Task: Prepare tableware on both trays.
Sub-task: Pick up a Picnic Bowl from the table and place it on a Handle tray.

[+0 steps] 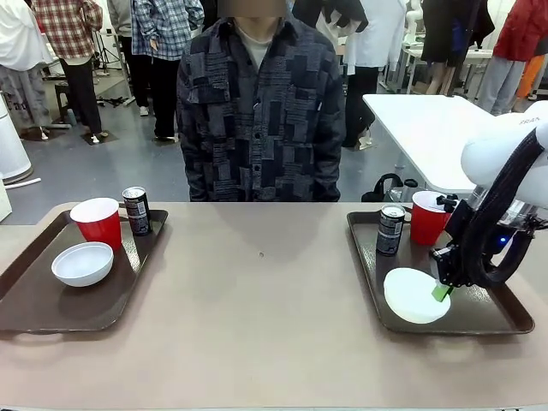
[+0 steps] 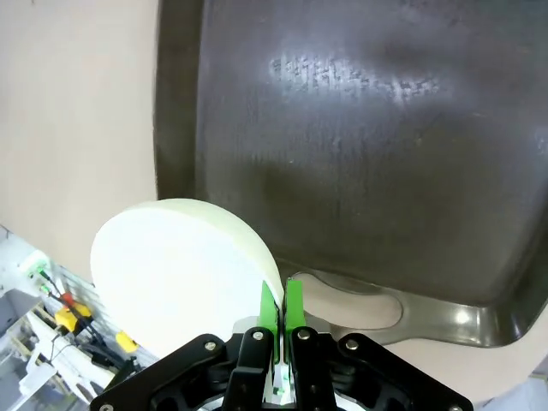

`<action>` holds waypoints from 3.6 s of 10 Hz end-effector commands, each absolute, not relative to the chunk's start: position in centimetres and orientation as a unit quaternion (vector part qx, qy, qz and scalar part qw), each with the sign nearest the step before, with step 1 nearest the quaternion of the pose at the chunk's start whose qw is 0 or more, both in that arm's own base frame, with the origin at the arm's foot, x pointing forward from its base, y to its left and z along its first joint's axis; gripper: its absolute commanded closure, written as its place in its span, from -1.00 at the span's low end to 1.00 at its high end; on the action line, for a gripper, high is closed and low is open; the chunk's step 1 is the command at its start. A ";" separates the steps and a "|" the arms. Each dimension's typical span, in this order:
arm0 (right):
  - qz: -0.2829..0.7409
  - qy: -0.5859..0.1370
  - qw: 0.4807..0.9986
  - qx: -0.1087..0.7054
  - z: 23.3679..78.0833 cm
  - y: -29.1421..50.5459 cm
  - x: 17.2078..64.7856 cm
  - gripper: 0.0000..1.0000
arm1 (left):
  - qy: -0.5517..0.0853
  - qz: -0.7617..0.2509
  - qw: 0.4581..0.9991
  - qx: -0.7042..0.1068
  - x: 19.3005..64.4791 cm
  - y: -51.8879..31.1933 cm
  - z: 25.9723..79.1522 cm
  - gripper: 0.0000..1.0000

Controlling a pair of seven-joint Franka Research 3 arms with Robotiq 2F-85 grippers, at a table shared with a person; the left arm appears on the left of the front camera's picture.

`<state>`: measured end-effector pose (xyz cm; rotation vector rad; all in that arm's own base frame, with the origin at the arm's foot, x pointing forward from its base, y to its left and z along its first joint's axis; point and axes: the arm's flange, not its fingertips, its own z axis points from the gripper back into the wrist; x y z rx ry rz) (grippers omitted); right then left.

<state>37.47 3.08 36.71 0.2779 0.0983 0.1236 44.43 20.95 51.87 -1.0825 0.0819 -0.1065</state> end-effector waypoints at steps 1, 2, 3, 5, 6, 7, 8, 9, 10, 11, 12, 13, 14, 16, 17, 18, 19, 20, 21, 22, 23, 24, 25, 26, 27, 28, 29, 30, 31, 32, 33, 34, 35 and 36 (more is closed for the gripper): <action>0.019 0.040 0.996 0.081 36.3 1.9 39.1 0.92 | 0.040 -0.050 0.854 -0.516 44.3 20.9 52.2 -0.73; 0.007 0.036 0.998 0.056 36.2 1.3 39.5 0.92 | 0.040 -0.050 0.854 -0.516 44.3 20.9 52.2 -0.73; -0.003 0.034 0.999 0.032 36.1 0.5 39.8 0.92 | 0.040 -0.050 0.854 -0.516 44.3 20.9 52.2 -0.73; 0.004 0.048 0.999 0.025 35.6 -0.6 40.7 0.92 | 0.040 -0.050 0.854 -0.516 44.3 20.9 52.2 -0.73; 0.008 0.052 0.998 0.038 35.2 -0.9 41.4 0.92 | 0.040 -0.050 0.854 -0.516 44.3 20.9 52.2 -0.73; 0.009 0.054 0.997 0.046 34.7 -1.1 41.9 0.92 | 0.040 -0.050 0.854 -0.516 44.3 20.9 52.2 -0.73; 0.005 0.057 0.997 0.045 34.2 -1.2 42.4 0.92 | 0.040 -0.050 0.854 -0.516 44.3 20.9 52.2 -0.73; 0.004 0.059 0.997 0.041 33.9 -1.3 42.6 0.92 | 0.040 -0.050 0.854 -0.516 44.3 20.9 52.2 -0.73; 0.002 0.058 0.997 0.041 34.0 -1.3 42.5 0.22 | 0.040 -0.050 0.854 -0.516 44.3 20.9 52.2 -0.73; -0.002 0.053 0.998 0.036 34.5 -1.2 42.1 -0.26 | 0.040 -0.050 0.854 -0.516 44.3 20.9 52.2 -0.73; -0.003 0.043 0.999 0.033 35.5 -1.2 41.4 -0.18 | 0.040 -0.050 0.854 -0.516 44.3 20.9 52.2 -0.73; -0.003 0.029 0.999 0.033 36.9 -1.2 40.3 -0.66 | 0.040 -0.050 0.854 -0.516 44.3 20.9 52.2 -0.73; -0.004 0.022 0.999 0.038 38.1 -1.3 39.4 -0.58 | 0.040 -0.050 0.854 -0.516 44.3 20.9 52.2 -0.73; -0.007 0.010 0.999 0.041 40.2 -1.4 37.8 -0.97 | 0.040 -0.050 0.854 -0.516 44.3 20.9 52.2 -0.73; -0.009 0.007 0.999 0.046 41.2 -1.4 36.9 -1.00 | 0.040 -0.050 0.854 -0.516 44.3 20.9 52.2 -0.73; -0.006 0.003 0.999 0.044 42.2 -1.1 35.6 -1.00 | 0.040 -0.050 0.854 -0.516 44.3 20.9 52.2 -0.73; 0.012 -0.002 0.999 0.049 42.9 -0.7 34.5 -1.00 | 0.040 -0.050 0.854 -0.516 44.3 20.9 52.2 -0.73; 0.021 -0.007 0.998 0.052 43.4 -0.4 33.9 -1.00 | 0.040 -0.050 0.854 -0.516 44.3 20.9 52.2 -0.73; 0.037 -0.017 0.998 0.053 43.5 -0.2 33.9 -1.00 | 0.040 -0.050 0.854 -0.516 44.3 20.9 52.2 -0.73; 0.012 -0.002 0.999 0.045 43.5 -0.9 35.1 -1.00 | 0.040 -0.050 0.854 -0.516 44.3 20.9 52.2 -0.73; 0.012 -0.002 0.999 0.045 43.5 -0.9 35.1 -1.00 | 0.040 -0.050 0.854 -0.516 44.3 20.9 52.2 -0.73; 0.012 -0.002 0.999 0.045 43.5 -0.9 35.1 -1.00 | 0.040 -0.050 0.854 -0.516 44.3 20.9 52.2 -0.73; 0.012 -0.002 0.999 0.045 43.5 -0.9 35.1 -1.00 | 0.040 -0.050 0.854 -0.516 44.3 20.9 52.2 -0.73; 0.012 -0.002 0.999 0.045 43.5 -0.9 35.1 -1.00 | 0.040 -0.050 0.854 -0.516 44.3 20.9 52.2 -0.73; 0.012 -0.002 0.999 0.045 43.5 -0.9 35.1 -1.00 | 0.040 -0.050 0.854 -0.516 44.3 20.9 52.2 -0.73; 0.012 -0.002 0.999 0.045 43.5 -0.9 35.1 -1.00 | 0.040 -0.050 0.854 -0.516 44.3 20.9 52.2 -0.73; 0.012 -0.002 0.999 0.045 43.5 -0.9 35.1 -1.00 | 0.040 -0.050 0.854 -0.516 44.3 20.9 52.2 -0.73; 0.012 -0.002 0.999 0.045 43.5 -0.9 35.1 -1.00 | 0.040 -0.050 0.854 -0.516 44.3 20.9 52.2 -0.73; 0.012 -0.002 0.999 0.045 43.5 -0.9 35.1 -1.00 | 0.040 -0.050 0.854 -0.516 44.3 20.9 52.2 -0.73; 0.012 -0.002 0.999 0.045 43.5 -0.9 35.1 -1.00 | 0.040 -0.050 0.854 -0.516 44.3 20.9 52.2 -0.73; 0.017 -0.001 0.999 0.046 43.7 -0.7 34.8 -1.00 | 0.040 -0.050 0.854 -0.516 44.3 20.9 52.2 -0.73; 0.030 -0.042 0.993 0.106 45.7 -1.8 31.6 -1.00 | 0.040 -0.050 0.854 -0.516 44.3 20.9 52.2 -0.73; 0.000 -0.074 0.985 0.155 46.9 -4.2 29.6 -1.00 | 0.040 -0.050 0.854 -0.516 44.3 20.9 52.2 -0.73; -0.052 -0.089 0.973 0.208 46.9 -7.7 28.8 -1.00 | 0.040 -0.050 0.854 -0.516 44.3 20.9 52.2 -0.73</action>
